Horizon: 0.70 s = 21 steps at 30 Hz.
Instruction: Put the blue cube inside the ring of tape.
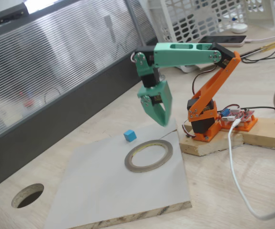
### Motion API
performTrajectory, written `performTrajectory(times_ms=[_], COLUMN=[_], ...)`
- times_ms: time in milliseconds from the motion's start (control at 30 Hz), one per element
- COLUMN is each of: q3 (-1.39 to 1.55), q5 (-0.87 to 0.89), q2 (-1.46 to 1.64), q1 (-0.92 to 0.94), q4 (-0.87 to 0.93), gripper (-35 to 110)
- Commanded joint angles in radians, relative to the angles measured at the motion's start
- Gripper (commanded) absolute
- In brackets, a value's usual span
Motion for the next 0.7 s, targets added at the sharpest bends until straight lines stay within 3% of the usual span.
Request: performTrajectory(times_ms=[0,233,500,667], q3=[-0.089,-0.091,-0.098,-0.097], q5=[0.005,0.006,-0.003,0.005], q2=[0.037,0.034,-0.114,-0.124], q1=[0.011,0.037,0.357,0.403], q4=[0.012,0.012,0.012,0.012], gripper=[1,1,2,2])
